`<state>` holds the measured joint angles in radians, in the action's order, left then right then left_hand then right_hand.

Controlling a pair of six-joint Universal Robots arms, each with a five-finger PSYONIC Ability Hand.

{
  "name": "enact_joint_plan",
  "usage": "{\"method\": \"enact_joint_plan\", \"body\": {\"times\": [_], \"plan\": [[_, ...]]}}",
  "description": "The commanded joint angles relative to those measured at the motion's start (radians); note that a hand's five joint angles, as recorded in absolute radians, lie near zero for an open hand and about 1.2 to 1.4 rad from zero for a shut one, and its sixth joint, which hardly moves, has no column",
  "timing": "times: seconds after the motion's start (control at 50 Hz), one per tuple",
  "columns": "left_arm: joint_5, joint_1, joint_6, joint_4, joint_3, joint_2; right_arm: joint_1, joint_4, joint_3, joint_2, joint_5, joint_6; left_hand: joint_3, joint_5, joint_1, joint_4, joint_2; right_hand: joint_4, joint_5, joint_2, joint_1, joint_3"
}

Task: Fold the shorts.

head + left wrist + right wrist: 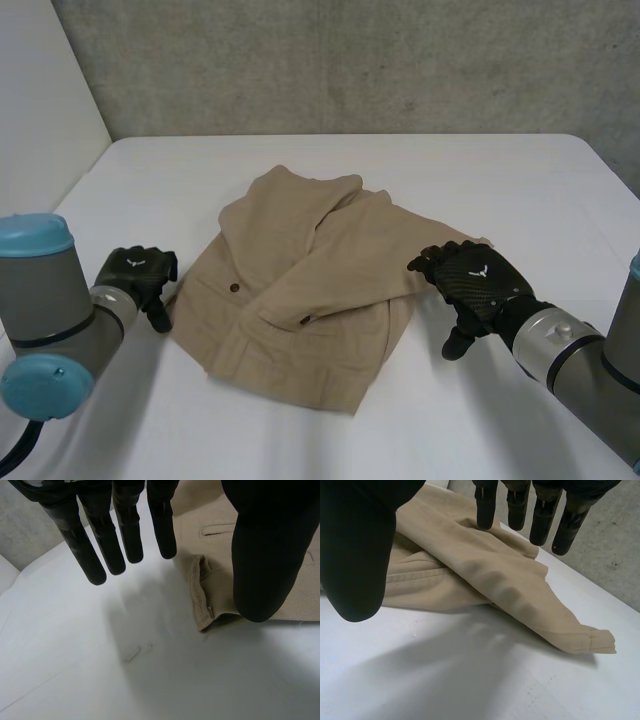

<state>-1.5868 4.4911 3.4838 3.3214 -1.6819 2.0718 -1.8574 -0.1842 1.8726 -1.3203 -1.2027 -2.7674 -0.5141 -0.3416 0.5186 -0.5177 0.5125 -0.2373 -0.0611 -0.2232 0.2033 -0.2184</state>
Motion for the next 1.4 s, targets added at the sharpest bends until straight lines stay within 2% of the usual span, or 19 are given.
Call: {"method": "enact_joint_plan", "body": {"times": [0.02, 0.18, 0.26, 0.28, 0.5, 0.6, 0.68, 0.76, 0.78, 0.84, 0.92, 0.94, 1.02, 1.08, 1.1, 1.18, 1.26, 1.32, 1.4], "plan": [[0.002, -0.003, 0.000, -0.005, 0.016, 0.028, 0.001, 0.000, 0.000, 0.000, 0.002, 0.000, -0.198, -0.196, 0.194, -0.195, 0.200, 0.063, 0.061, 0.049, -0.029, 0.044], [0.002, -0.012, -0.002, -0.011, 0.016, 0.037, 0.003, 0.000, -0.001, 0.000, 0.002, 0.002, -0.483, -0.481, 0.478, -0.479, 0.485, 0.063, 0.061, 0.049, -0.029, 0.044], [0.002, -0.013, -0.002, -0.014, 0.014, 0.039, 0.003, -0.001, -0.001, 0.000, 0.002, 0.002, -0.726, -0.724, 0.722, -0.723, 0.728, 0.063, 0.061, 0.049, -0.029, 0.044], [0.001, -0.015, -0.002, -0.014, 0.014, 0.039, 0.004, -0.001, -0.001, 0.000, 0.002, 0.002, -0.875, -0.873, 0.871, -0.872, 0.877, 0.063, 0.061, 0.049, -0.029, 0.044], [-0.028, 0.014, 0.008, 0.003, 0.063, -0.034, 0.003, -0.001, 0.000, -0.002, 0.000, 0.002, -0.882, -0.880, 0.878, -0.879, 0.884, 0.063, 0.061, 0.049, -0.029, 0.044], [-0.108, 0.089, 0.008, 0.039, 0.204, -0.133, 0.003, -0.001, 0.000, -0.002, -0.001, 0.000, -0.882, -0.880, 0.878, -0.879, 0.884, 0.063, 0.061, 0.049, -0.029, 0.044], [-0.131, 0.065, 0.000, 0.093, 0.327, -0.200, 0.003, -0.001, 0.000, -0.002, -0.006, -0.001, -0.882, -0.880, 0.878, -0.879, 0.884, 0.063, 0.061, 0.049, -0.029, 0.044], [-0.131, -0.027, -0.002, 0.124, 0.410, -0.239, 0.004, -0.001, 0.005, -0.005, -0.009, -0.001, -0.882, -0.880, 0.878, -0.879, 0.884, 0.063, 0.061, 0.049, -0.029, 0.044], [-0.130, -0.083, 0.000, 0.128, 0.430, -0.242, 0.004, -0.001, 0.007, -0.007, -0.011, -0.001, -0.882, -0.880, 0.878, -0.879, 0.884, 0.063, 0.061, 0.049, -0.029, 0.044], [-0.122, -0.173, 0.004, 0.128, 0.436, -0.234, 0.006, -0.006, 0.007, -0.011, -0.020, -0.001, -0.882, -0.880, 0.878, -0.879, 0.884, 0.063, 0.061, 0.049, -0.029, 0.044], [-0.104, -0.329, 0.007, 0.128, 0.413, -0.173, 0.009, -0.009, 0.005, -0.017, -0.038, -0.001, -0.882, -0.880, 0.878, -0.879, 0.884, 0.063, 0.061, 0.049, -0.029, 0.044], [-0.093, -0.395, 0.009, 0.128, 0.398, -0.132, 0.009, -0.009, 0.005, -0.020, -0.041, -0.003, -0.882, -0.880, 0.878, -0.879, 0.884, 0.063, 0.061, 0.049, -0.029, 0.044], [-0.084, -0.537, 0.009, 0.121, 0.364, -0.038, 0.015, -0.009, 0.003, -0.027, -0.054, -0.003, -0.882, -0.880, 0.878, -0.879, 0.884, 0.063, 0.061, 0.049, -0.029, 0.044], [-0.085, -0.602, 0.011, 0.116, 0.350, 0.014, 0.033, -0.008, 0.003, -0.034, -0.054, -0.003, -0.882, -0.880, 0.878, -0.879, 0.884, 0.063, 0.061, 0.049, -0.029, 0.044], [-0.085, -0.639, 0.011, 0.115, 0.341, 0.049, 0.038, -0.009, 0.003, -0.037, -0.054, -0.001, -0.612, -0.610, 0.608, -0.609, 0.614, 0.063, 0.061, 0.049, -0.029, 0.044], [-0.091, -0.700, 0.014, 0.104, 0.324, 0.086, 0.052, -0.009, 0.000, -0.040, -0.054, -0.003, 0.037, 0.039, -0.042, 0.041, -0.036, 0.063, 0.061, 0.049, -0.029, 0.044], [-0.102, -0.708, 0.012, 0.072, 0.314, 0.048, 0.066, -0.009, -0.003, -0.040, -0.054, -0.005, 0.308, 0.310, -0.313, 0.312, -0.307, 0.063, 0.061, 0.049, -0.029, 0.044], [-0.117, -0.702, 0.012, 0.050, 0.312, -0.005, 0.067, -0.008, -0.004, -0.040, -0.052, -0.003, 0.318, 0.320, -0.323, 0.322, -0.317, 0.063, 0.061, 0.049, -0.029, 0.044], [-0.147, -0.610, 0.012, 0.018, 0.272, -0.108, 0.067, -0.001, -0.004, -0.042, -0.041, -0.001, 0.318, 0.320, -0.323, 0.322, -0.317, 0.063, 0.061, 0.049, -0.029, 0.044]]}}
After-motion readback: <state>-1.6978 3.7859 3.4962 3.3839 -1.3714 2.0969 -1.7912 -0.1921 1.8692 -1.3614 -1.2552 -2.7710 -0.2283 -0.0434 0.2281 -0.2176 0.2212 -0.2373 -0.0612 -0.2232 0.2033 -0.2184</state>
